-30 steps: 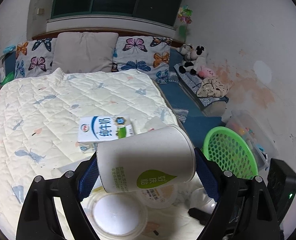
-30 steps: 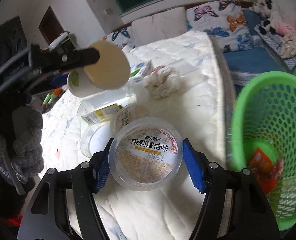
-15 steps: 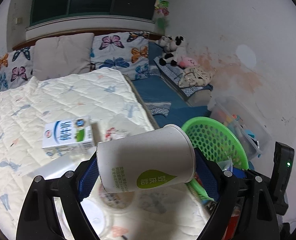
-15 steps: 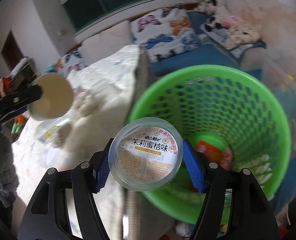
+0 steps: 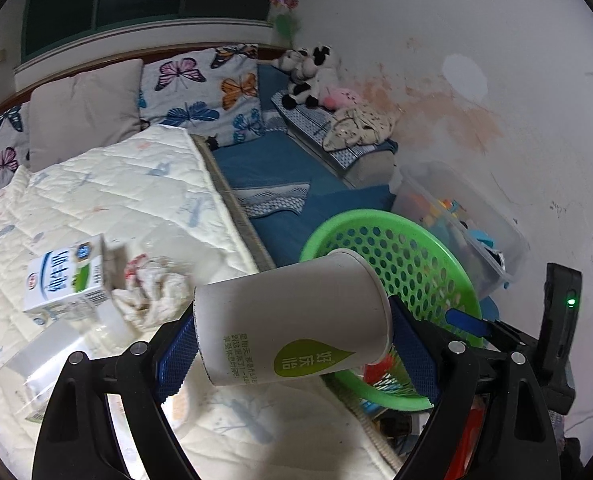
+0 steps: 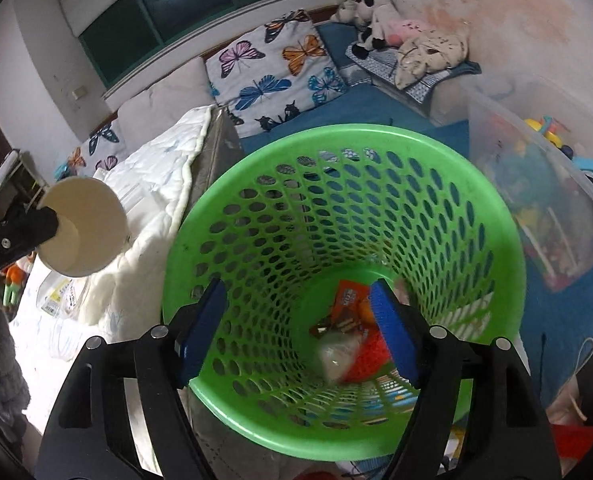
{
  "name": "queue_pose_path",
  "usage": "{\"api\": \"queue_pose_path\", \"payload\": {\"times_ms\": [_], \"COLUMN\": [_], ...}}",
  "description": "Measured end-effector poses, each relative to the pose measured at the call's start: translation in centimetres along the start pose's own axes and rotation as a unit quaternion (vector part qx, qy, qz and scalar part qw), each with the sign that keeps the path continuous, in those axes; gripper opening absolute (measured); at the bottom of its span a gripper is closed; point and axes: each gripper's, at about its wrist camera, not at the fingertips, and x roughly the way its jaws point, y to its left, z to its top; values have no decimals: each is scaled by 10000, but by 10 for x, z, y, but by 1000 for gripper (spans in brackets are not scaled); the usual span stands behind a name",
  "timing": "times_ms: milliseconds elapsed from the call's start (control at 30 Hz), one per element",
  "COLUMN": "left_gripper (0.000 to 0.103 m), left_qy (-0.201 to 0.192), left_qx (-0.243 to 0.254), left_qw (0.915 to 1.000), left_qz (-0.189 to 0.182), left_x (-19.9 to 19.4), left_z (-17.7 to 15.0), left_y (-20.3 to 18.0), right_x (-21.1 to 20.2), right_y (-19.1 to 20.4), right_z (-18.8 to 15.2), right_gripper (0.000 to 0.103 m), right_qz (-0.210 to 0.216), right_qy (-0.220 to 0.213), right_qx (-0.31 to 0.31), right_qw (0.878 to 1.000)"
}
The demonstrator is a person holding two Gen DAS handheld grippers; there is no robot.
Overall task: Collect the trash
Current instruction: 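Drop the jelly cup into the green basket with the right tool while the left tool drops the paper cup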
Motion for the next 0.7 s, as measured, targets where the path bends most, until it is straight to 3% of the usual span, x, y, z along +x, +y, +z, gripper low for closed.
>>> {"api": "queue_pose_path", "payload": {"times_ms": [700], "left_gripper": [86], "left_qy": [640], "left_qx": [670], "left_qw": [9954], "left_qz": [-261], "left_x": [65], "left_z": [-6], "left_y": [-67], "right_x": [-50], "right_y": [-28], "right_z": [-28], "right_gripper": [75], "right_qz": [-90], "right_qy": [-293], "right_qx": [396], "right_qw": [9987]}}
